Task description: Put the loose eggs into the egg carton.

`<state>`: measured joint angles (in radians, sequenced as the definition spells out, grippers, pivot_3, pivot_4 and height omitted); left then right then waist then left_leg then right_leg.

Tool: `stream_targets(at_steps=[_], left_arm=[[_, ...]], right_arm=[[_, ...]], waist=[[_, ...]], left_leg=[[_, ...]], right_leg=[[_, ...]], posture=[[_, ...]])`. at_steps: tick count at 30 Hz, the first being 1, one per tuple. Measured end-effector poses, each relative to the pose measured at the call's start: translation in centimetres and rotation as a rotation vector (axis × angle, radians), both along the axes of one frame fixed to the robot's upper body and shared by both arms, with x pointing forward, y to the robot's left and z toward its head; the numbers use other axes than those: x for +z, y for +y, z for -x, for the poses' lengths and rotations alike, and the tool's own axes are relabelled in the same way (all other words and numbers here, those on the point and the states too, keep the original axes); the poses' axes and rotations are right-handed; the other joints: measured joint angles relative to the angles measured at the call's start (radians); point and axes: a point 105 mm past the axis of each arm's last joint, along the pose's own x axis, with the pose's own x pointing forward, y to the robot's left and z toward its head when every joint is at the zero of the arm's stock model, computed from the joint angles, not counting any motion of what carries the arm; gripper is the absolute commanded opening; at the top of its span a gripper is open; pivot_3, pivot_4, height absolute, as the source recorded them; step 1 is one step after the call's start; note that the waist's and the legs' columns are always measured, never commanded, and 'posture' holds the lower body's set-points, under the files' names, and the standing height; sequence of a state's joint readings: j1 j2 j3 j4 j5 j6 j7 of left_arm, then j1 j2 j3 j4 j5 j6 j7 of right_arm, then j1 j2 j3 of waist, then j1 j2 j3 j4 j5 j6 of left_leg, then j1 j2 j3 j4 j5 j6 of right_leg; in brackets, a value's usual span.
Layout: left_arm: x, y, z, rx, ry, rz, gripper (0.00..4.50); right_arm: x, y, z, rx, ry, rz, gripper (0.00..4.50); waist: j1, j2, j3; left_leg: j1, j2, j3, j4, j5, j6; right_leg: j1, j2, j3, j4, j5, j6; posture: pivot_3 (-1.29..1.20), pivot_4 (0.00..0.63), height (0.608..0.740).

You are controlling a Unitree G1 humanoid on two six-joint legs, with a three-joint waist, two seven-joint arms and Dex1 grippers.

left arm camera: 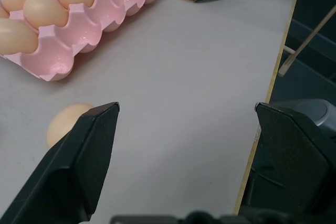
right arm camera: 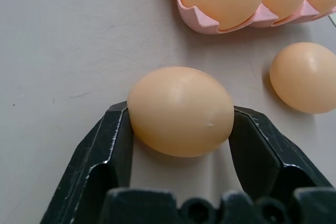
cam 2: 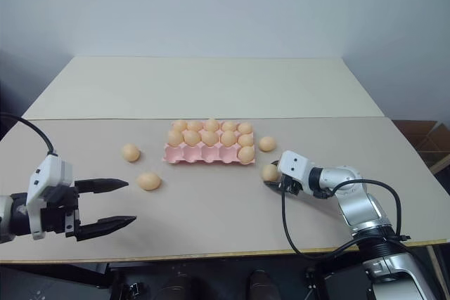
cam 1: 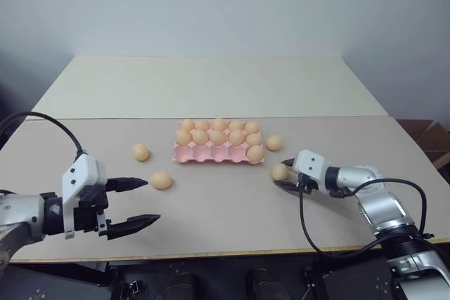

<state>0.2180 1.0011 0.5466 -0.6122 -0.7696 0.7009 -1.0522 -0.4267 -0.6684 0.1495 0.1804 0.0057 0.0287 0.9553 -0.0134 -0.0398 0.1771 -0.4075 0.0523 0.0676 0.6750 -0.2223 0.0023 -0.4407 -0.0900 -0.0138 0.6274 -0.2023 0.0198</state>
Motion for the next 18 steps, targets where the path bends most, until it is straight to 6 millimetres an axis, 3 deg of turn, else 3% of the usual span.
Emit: stream_targets(at_steps=[9, 13, 16, 18], left_arm=[[-0.2, 0.2, -0.1, 0.014, -0.005, -0.007, 4.5], [-0.2, 0.3, -0.2, 0.021, -0.005, 0.003, 4.5], [-0.2, 0.4, -0.2, 0.025, -0.008, 0.007, 4.5], [-0.2, 0.4, -0.3, 0.026, -0.015, 0.008, 4.5]], right_arm=[[0.9, 0.1, -0.1, 0.008, -0.048, 0.014, 2.26], [5.0, 1.9, -0.8, 0.052, -0.188, -0.011, 2.26], [8.3, 4.5, -1.6, 0.07, -0.279, -0.128, 2.26], [8.8, 6.1, -1.7, 0.097, -0.288, -0.177, 2.26]], waist=[[0.0, 0.0, 0.0], [-0.007, 0.0, 0.0], [-0.007, 0.0, 0.0], [-0.004, 0.0, 0.0]], left_leg=[[0.0, 0.0, 0.0, 0.0, 0.0, 0.0], [0.001, 0.001, 0.0, 0.0, 0.0, 0.0], [0.001, 0.002, 0.0, 0.0, 0.0, 0.0], [0.001, 0.002, -0.001, 0.0, 0.0, 0.0]], right_leg=[[0.0, 0.0, 0.0, 0.0, 0.0, 0.0], [-0.001, 0.001, 0.001, 0.001, 0.0, 0.0], [0.0, 0.002, 0.0, 0.002, 0.0, 0.0], [0.0, 0.002, 0.0, 0.002, 0.0, -0.001]], posture=[[0.0, 0.15, 0.74], [0.0, 0.15, 0.74], [0.0, 0.15, 0.74], [0.0, 0.15, 0.74]])
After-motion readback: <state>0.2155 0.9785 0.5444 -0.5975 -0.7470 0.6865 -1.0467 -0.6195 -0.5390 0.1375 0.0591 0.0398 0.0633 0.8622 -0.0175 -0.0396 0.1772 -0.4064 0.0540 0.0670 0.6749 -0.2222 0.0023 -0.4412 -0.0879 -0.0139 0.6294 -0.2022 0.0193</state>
